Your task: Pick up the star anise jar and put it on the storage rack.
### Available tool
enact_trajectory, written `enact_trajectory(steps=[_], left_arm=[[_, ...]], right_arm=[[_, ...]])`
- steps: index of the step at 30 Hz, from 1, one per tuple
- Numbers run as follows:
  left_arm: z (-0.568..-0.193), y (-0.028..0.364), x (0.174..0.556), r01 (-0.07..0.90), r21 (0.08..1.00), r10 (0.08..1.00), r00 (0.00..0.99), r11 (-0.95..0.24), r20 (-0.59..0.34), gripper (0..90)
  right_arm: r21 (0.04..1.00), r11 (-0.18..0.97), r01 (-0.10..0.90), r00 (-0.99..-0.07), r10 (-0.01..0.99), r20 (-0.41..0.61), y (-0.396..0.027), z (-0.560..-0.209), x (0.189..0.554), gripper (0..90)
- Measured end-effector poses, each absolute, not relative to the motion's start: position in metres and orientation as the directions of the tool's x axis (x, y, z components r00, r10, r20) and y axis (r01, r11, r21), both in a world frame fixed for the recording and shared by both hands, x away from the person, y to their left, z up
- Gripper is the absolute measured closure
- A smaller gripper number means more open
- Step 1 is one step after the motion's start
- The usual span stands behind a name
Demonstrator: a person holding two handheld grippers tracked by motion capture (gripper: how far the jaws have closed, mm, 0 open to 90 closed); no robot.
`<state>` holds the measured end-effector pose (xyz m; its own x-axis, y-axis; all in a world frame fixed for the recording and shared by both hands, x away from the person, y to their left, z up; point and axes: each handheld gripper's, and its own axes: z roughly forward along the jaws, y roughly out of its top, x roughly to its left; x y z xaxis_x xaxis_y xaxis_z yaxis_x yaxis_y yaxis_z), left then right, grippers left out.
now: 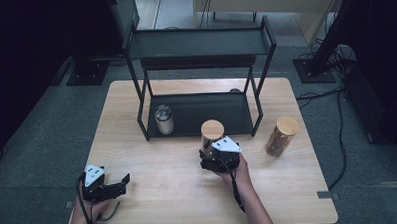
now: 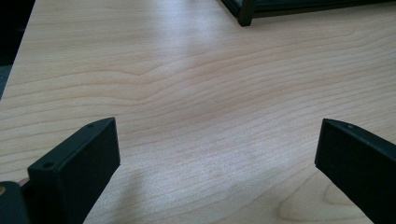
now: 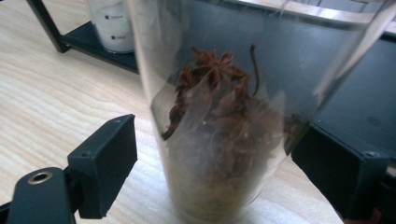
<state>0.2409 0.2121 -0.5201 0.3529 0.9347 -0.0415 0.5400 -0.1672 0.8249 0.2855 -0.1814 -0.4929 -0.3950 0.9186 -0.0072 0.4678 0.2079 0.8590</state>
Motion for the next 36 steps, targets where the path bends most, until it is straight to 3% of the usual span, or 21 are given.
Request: enact_trajectory(steps=[14,36], left_arm=[[-0.52,0.213,0.241,0.544,0.823,0.933,0.358,-0.165,-0.049,0.4],[-0.52,0.214,0.242,0.551,0.819,0.929,0.364,-0.162,-0.062,0.4]], right_arm=[[0.863,0.193,0.466,-0.38,0.925,-0.002,-0.178,-0.482,0.296,23.6],[0.845,0.212,0.492,-0.393,0.92,-0.002,-0.176,-0.475,0.309,25.0]])
